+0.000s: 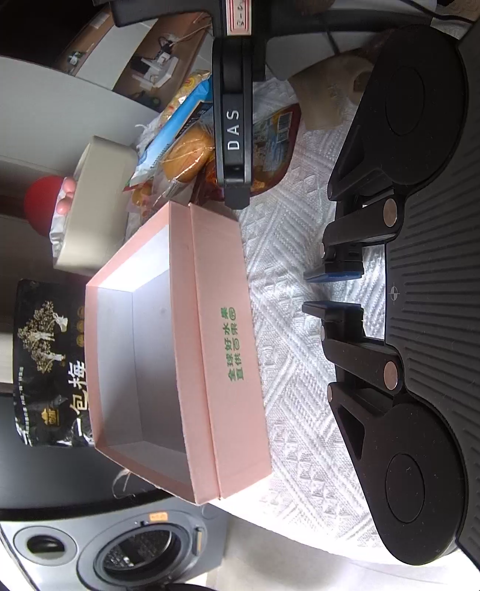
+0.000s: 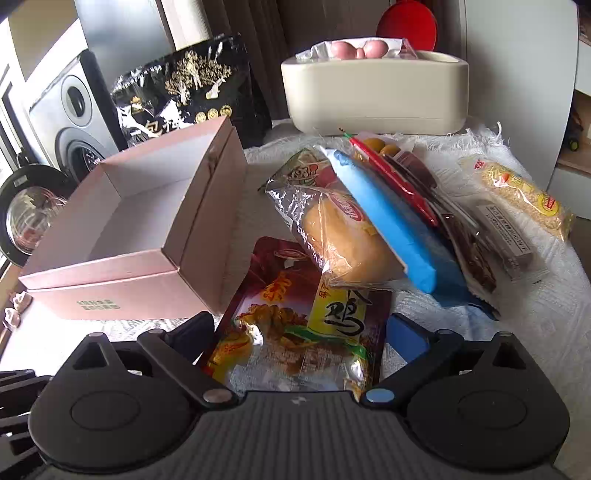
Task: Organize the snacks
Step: 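Move the left tool to the red-and-yellow chicken snack bag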
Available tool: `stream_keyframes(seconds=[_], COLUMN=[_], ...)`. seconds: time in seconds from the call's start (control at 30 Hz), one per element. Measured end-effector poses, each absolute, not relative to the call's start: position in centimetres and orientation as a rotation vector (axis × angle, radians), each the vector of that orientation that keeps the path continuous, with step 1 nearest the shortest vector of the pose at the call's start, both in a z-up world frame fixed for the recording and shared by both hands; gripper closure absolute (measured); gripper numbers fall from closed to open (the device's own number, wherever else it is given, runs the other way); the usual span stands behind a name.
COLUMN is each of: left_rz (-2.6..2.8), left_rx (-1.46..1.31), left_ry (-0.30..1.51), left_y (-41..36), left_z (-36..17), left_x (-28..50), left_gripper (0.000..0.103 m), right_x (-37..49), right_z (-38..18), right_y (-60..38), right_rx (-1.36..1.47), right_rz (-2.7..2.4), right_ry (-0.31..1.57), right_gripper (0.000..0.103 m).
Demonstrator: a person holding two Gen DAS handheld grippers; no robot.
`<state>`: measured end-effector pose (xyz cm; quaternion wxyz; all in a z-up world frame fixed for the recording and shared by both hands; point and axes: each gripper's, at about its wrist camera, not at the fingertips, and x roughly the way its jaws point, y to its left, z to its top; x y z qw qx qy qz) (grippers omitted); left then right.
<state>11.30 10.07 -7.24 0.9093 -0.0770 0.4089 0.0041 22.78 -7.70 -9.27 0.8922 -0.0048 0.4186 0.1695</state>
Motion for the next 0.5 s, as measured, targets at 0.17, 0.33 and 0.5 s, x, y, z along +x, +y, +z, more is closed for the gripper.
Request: stream_keyframes(seconds=[0.17, 0.33, 0.5], left_rz=[0.001, -0.007, -0.033], left_rx=[-0.202, -0.245, -0.356], left_ry=[0.828, 0.807, 0.793], left_y=[11.4, 12.4, 14.1], left_z=[-7.2, -6.7, -5.9], left_x=[10.8, 10.2, 9.4], left_gripper=[0.089, 0.089, 0.089], right_x=[22.5, 20.2, 15.7], right_z=[-9.4, -8.9, -8.5], right_y=[-7.0, -7.4, -6.5], right_rx=[-0.073, -0.091, -0.070], right_rz=[0.353, 0.397, 0.549], right_ry=[0.875, 0.890, 0.912], right_gripper=[0.005, 0.014, 0.016])
